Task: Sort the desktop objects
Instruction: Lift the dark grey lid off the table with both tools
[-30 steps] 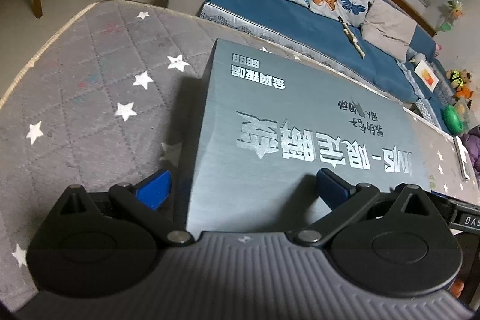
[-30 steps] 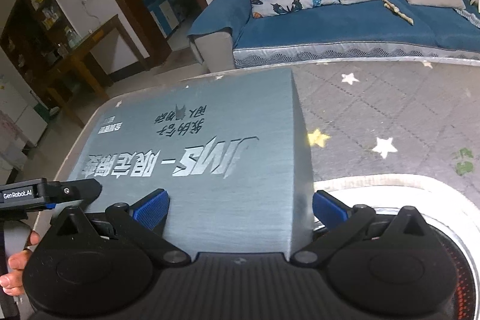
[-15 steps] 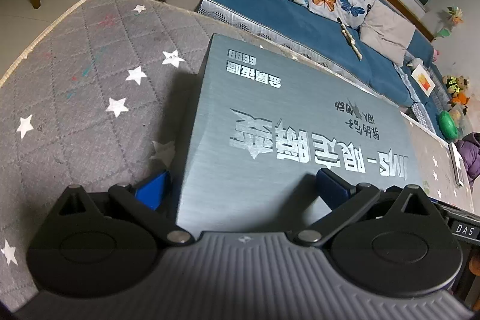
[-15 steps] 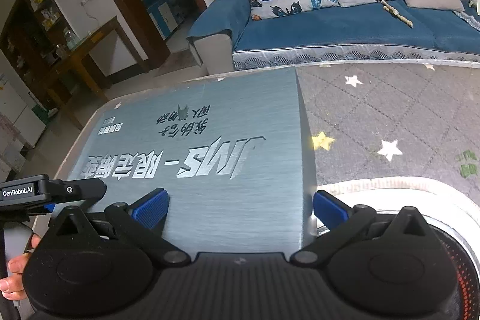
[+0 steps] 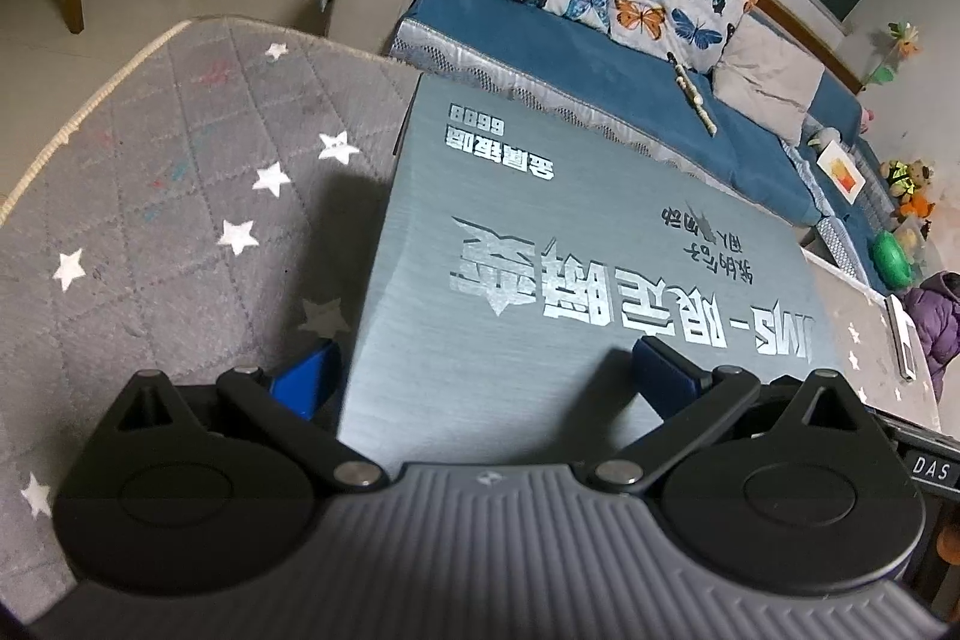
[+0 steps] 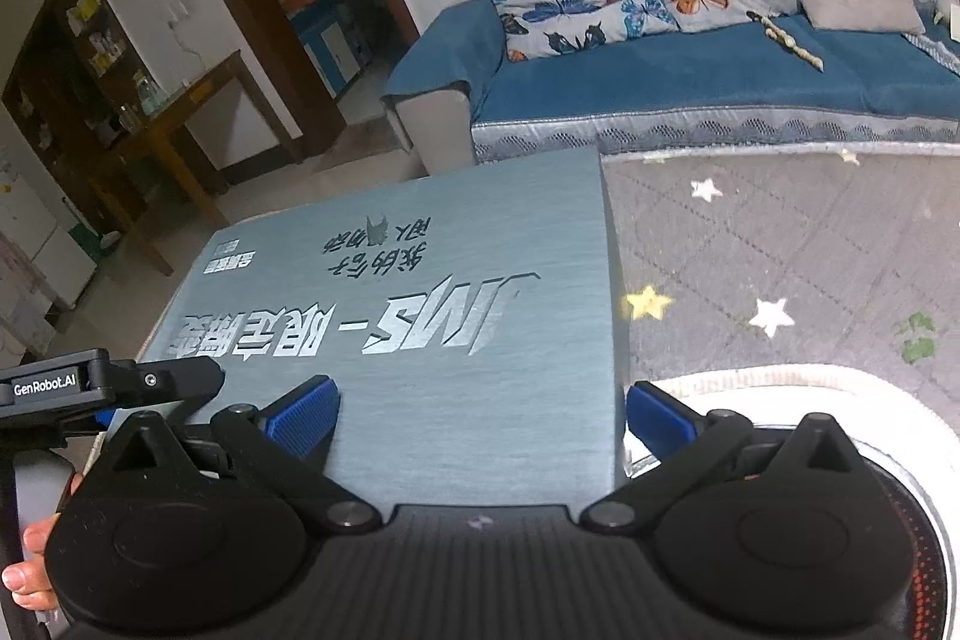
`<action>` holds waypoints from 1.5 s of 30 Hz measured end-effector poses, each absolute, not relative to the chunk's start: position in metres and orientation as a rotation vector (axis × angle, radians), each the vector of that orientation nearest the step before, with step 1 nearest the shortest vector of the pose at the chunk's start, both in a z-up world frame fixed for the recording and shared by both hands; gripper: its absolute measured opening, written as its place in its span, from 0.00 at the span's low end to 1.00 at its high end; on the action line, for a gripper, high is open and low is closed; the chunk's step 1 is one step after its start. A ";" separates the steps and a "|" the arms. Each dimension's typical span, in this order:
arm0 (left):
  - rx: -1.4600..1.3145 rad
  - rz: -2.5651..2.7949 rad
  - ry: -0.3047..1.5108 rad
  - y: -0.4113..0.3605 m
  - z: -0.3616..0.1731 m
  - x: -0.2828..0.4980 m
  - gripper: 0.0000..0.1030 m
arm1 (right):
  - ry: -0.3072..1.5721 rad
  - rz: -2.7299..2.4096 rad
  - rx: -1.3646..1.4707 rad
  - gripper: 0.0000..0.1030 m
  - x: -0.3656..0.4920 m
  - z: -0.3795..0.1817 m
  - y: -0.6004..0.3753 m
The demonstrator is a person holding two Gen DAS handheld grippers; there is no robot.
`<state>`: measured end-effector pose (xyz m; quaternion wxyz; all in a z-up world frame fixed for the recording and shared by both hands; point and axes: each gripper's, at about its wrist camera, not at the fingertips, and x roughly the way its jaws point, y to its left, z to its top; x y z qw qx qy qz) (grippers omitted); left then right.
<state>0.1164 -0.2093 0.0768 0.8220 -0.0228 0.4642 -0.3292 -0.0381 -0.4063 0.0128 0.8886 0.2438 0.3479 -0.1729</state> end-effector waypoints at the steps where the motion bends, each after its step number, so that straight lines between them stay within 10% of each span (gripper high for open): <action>1: -0.049 -0.703 0.982 -0.208 0.080 0.115 1.00 | 0.718 -0.360 0.504 1.00 -0.040 0.016 -0.405; 45: -0.074 -0.742 0.886 -0.096 0.154 -0.089 1.00 | 0.581 -0.396 0.441 1.00 -0.225 0.084 -0.278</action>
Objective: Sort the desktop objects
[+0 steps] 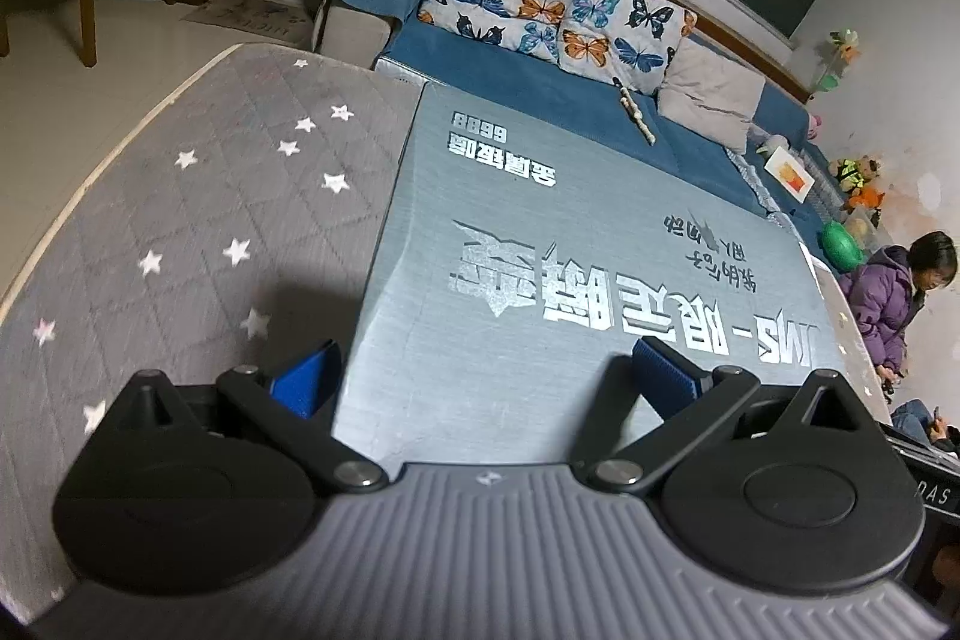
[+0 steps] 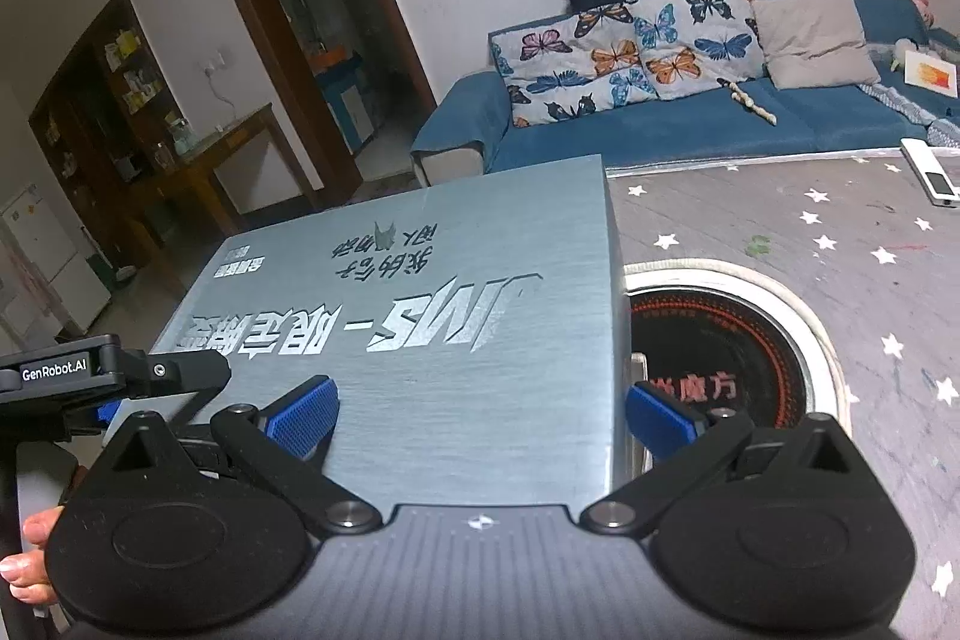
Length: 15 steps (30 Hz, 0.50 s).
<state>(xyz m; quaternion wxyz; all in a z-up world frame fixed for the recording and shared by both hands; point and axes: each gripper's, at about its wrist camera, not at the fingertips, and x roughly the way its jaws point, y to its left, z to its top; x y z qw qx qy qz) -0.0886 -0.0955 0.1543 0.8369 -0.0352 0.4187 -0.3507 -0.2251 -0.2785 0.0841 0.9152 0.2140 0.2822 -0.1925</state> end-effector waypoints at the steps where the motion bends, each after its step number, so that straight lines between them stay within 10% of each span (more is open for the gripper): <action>1: -0.077 -0.743 0.885 -0.092 0.154 -0.093 1.00 | 0.578 -0.397 0.438 1.00 -0.230 0.085 -0.274; 15: -0.112 -0.753 0.888 -0.032 0.138 -0.156 1.00 | 0.537 -0.412 0.401 1.00 -0.290 0.077 -0.217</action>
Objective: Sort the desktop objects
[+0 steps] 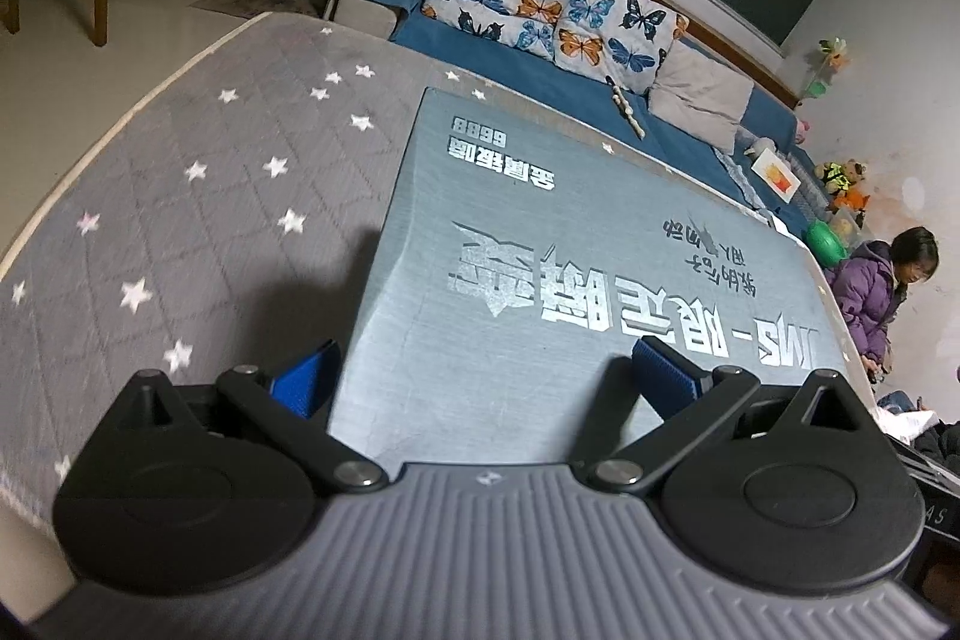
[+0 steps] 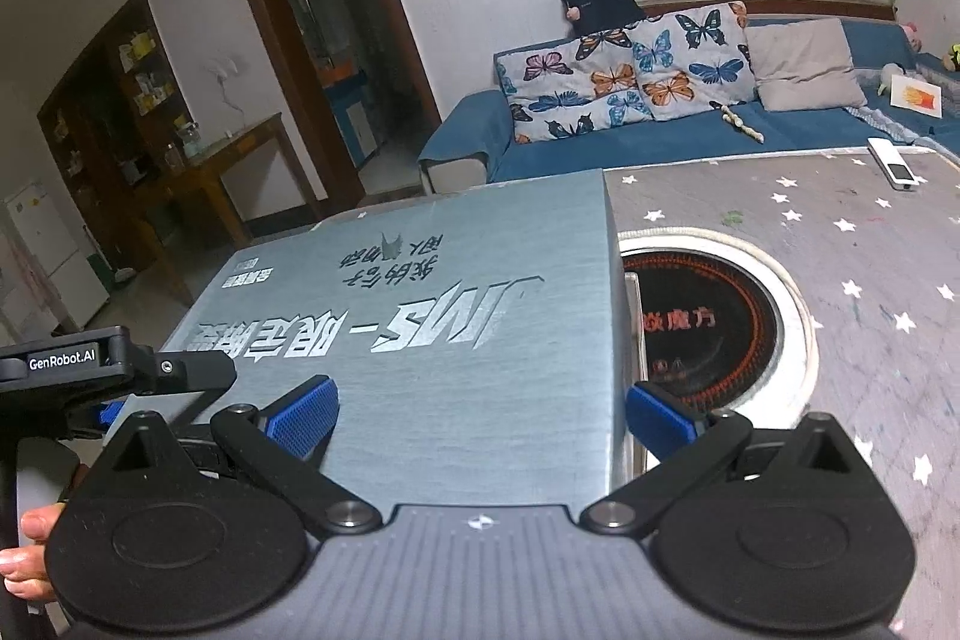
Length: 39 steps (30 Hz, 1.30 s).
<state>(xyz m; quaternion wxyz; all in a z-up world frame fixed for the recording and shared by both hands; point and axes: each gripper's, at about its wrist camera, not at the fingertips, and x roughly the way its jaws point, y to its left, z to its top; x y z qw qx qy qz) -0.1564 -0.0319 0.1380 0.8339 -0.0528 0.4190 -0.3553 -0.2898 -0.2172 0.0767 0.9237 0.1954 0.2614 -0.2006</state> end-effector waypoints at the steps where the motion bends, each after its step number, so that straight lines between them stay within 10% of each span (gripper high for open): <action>1: -0.111 -0.754 0.882 -0.029 0.137 -0.162 1.00 | 0.534 -0.413 0.398 1.00 -0.294 0.076 -0.213; 39: -0.047 -0.741 0.928 0.044 0.079 -0.284 1.00 | 0.622 -0.382 0.420 1.00 -0.402 0.023 -0.137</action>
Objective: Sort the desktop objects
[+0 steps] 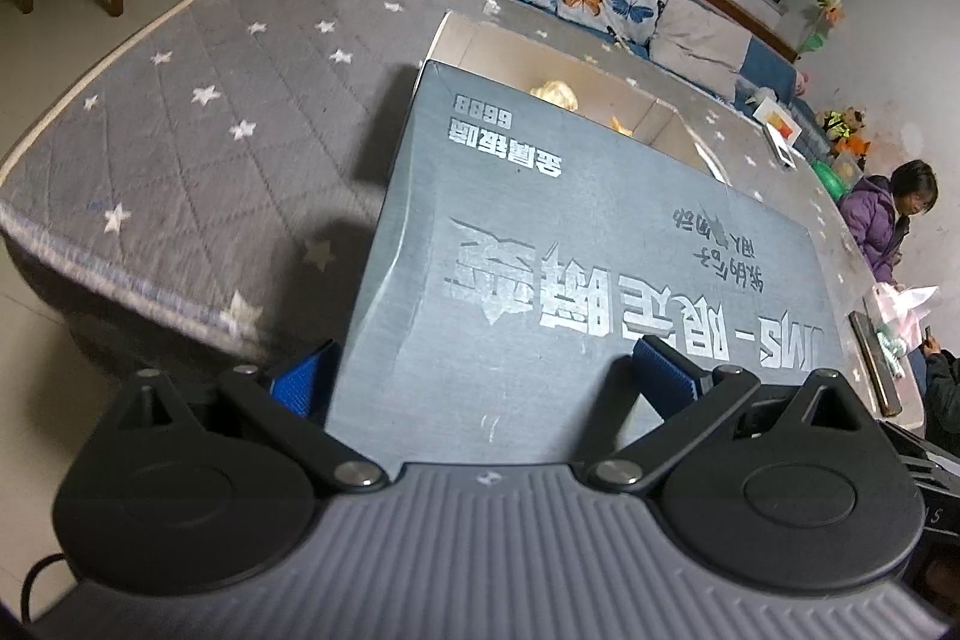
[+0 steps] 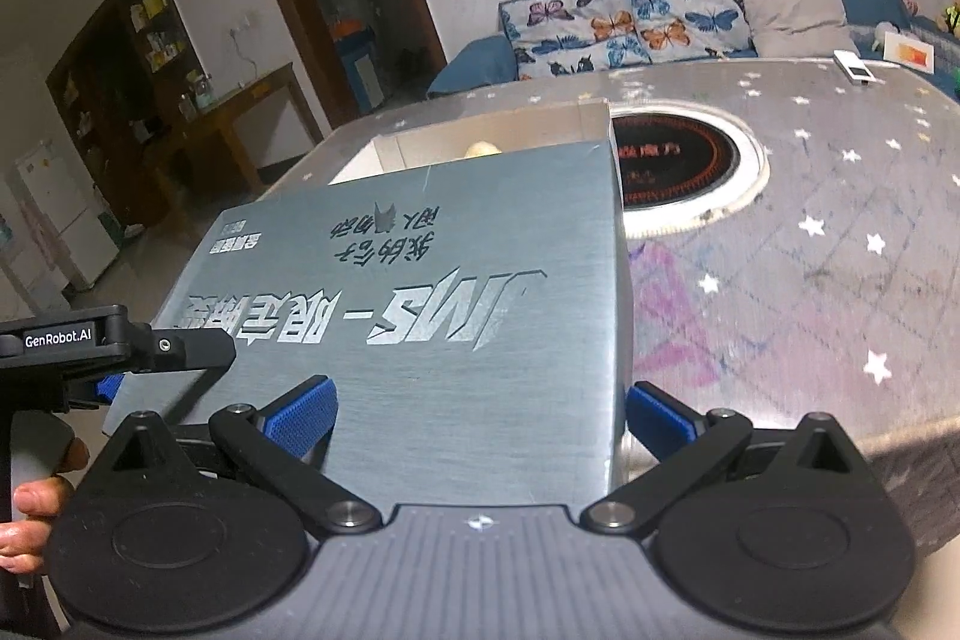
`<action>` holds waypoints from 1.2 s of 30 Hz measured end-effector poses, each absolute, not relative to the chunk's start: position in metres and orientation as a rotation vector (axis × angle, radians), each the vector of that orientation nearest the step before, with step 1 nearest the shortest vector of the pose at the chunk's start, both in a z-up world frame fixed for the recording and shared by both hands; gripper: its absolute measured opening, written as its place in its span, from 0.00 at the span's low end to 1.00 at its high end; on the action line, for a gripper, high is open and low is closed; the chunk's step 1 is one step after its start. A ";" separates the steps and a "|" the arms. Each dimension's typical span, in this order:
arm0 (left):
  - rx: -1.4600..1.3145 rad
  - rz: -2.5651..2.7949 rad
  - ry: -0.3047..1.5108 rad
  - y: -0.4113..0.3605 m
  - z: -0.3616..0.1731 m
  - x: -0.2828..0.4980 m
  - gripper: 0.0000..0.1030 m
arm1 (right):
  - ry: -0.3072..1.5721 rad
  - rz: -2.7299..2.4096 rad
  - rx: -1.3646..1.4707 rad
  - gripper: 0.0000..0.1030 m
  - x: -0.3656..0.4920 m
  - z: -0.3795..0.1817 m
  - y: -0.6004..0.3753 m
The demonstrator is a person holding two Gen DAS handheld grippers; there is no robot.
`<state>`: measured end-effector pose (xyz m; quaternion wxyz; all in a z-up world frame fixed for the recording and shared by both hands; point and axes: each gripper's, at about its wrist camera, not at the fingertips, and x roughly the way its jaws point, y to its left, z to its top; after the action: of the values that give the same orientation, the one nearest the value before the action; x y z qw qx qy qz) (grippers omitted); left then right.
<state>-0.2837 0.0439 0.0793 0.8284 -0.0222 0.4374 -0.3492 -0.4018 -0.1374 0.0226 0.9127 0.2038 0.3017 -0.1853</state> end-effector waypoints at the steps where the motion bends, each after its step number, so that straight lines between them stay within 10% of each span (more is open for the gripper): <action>1: -0.045 -0.738 0.933 0.045 0.078 -0.285 1.00 | 0.626 -0.380 0.421 1.00 -0.404 0.021 -0.136; 36: -0.058 -0.689 1.054 0.060 0.045 -0.296 1.00 | 0.742 -0.336 0.426 1.00 -0.420 -0.010 -0.118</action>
<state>-0.2964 0.0604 0.0447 0.8079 -0.0272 0.4927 -0.3222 -0.4199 -0.1179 -0.0098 0.8963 0.2054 0.3580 -0.1620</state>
